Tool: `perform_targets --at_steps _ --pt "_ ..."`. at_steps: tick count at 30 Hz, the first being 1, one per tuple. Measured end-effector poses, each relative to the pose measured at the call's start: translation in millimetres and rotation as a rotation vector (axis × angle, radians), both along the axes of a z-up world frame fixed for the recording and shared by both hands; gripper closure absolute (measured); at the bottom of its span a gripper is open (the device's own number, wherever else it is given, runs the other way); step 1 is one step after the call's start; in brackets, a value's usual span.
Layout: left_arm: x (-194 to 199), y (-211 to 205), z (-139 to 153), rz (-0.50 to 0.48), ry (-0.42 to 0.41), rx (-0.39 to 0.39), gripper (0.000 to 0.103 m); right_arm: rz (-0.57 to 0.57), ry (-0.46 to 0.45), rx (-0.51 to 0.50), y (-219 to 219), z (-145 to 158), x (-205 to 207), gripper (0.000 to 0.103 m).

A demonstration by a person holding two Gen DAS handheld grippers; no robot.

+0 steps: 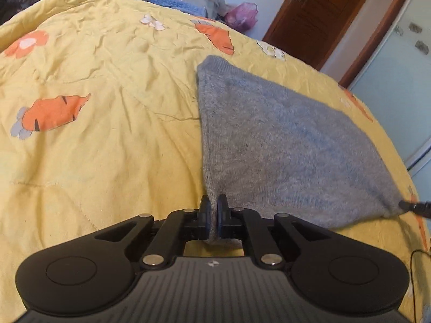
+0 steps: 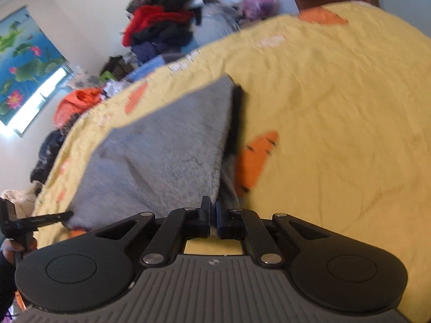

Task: Fold small clothes

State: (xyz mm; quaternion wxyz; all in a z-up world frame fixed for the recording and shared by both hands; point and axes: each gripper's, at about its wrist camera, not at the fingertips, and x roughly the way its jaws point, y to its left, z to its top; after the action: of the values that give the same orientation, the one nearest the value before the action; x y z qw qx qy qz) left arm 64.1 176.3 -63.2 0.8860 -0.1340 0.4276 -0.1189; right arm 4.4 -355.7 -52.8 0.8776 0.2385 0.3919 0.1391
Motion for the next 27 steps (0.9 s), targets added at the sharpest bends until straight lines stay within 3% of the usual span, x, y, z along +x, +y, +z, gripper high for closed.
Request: perform_targets --at_steps 3,4,5,6,7,8,9,14,18,20,21,23,25,26,27 --pt "-1 -1 12 0.036 -0.046 0.02 0.09 -0.025 0.028 0.011 3 -4 5 0.079" --pt "-1 -3 16 0.033 -0.058 0.023 0.088 -0.046 0.012 0.018 2 1 8 0.068" --pt "-1 -5 21 0.022 -0.066 0.016 0.078 -0.071 -0.01 0.024 -1 8 11 0.04" --pt "1 -8 24 0.01 -0.073 0.002 0.059 -0.102 -0.046 0.028 -3 16 15 0.02" --pt "2 -11 25 0.005 -0.081 -0.003 0.047 -0.126 -0.089 0.026 -4 23 20 0.017" --pt "3 -16 25 0.011 -0.091 0.005 0.026 -0.127 -0.12 0.021 -5 30 28 0.018" --pt "4 -22 24 0.021 -0.105 0.016 0.021 -0.124 -0.132 0.015 -4 33 39 0.018" --pt "21 -37 7 0.052 -0.093 -0.003 0.021 -0.138 -0.147 0.009 9 34 110 0.025" --pt "25 -47 -2 0.053 -0.073 0.027 0.021 -0.106 -0.067 -0.117 36 17 165 0.043" --pt "21 -49 -2 0.041 -0.08 0.035 0.021 -0.082 -0.017 -0.161 46 5 180 0.044" --pt "20 -50 -3 0.033 -0.084 0.038 0.021 -0.057 -0.001 -0.164 51 0 183 0.06" --pt "17 -51 -3 0.01 -0.094 0.057 0.024 -0.006 -0.028 -0.181 59 -1 181 0.082" --pt "15 -56 -3 -0.012 -0.112 0.138 0.044 -0.015 -0.094 -0.191 55 5 173 0.084" --pt "14 -58 -3 -0.025 -0.122 0.181 0.059 -0.04 -0.105 -0.166 46 6 170 0.088" --pt "14 -58 -4 -0.032 -0.127 0.202 0.06 -0.072 -0.101 -0.138 35 5 169 0.089"
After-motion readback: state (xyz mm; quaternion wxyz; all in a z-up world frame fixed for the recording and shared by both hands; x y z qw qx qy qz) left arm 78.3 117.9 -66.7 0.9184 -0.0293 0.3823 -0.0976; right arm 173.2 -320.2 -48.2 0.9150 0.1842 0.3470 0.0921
